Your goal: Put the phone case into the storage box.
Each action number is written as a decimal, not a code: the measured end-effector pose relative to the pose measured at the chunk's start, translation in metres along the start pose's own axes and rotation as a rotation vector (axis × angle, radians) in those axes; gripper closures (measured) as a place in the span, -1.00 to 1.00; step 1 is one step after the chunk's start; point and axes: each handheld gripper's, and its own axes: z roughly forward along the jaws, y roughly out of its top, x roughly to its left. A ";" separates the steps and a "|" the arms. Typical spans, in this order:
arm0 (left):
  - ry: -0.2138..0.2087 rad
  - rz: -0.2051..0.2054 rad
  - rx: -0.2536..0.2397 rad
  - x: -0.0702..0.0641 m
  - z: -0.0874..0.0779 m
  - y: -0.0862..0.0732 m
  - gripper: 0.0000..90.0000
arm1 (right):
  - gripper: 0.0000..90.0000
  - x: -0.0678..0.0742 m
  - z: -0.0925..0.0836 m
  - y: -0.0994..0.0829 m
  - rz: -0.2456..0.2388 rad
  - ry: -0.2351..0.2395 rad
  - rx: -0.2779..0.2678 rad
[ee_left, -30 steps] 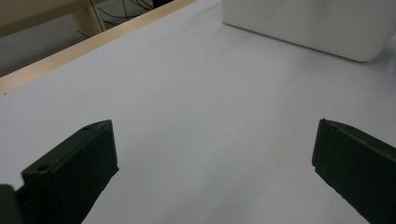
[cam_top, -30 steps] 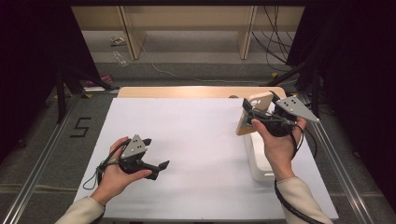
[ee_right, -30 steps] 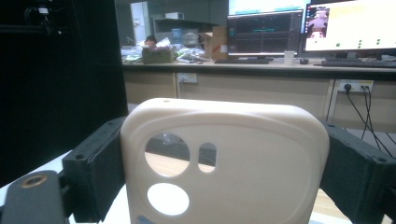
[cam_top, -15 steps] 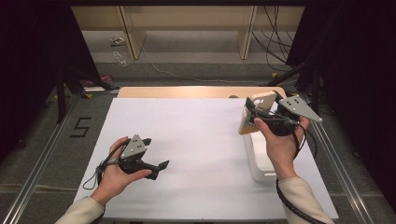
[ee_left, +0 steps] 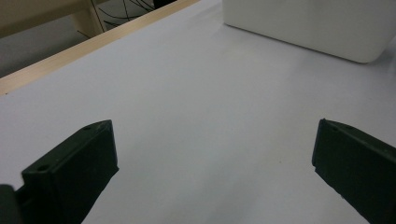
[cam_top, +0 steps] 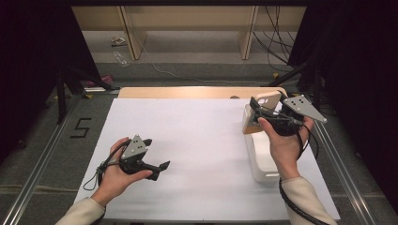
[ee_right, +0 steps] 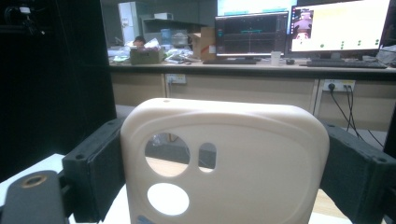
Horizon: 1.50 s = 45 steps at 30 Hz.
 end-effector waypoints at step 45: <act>0.005 0.000 0.000 0.001 0.000 0.000 -1.00 | -0.73 -0.017 -0.001 -0.004 -0.009 -0.082 0.016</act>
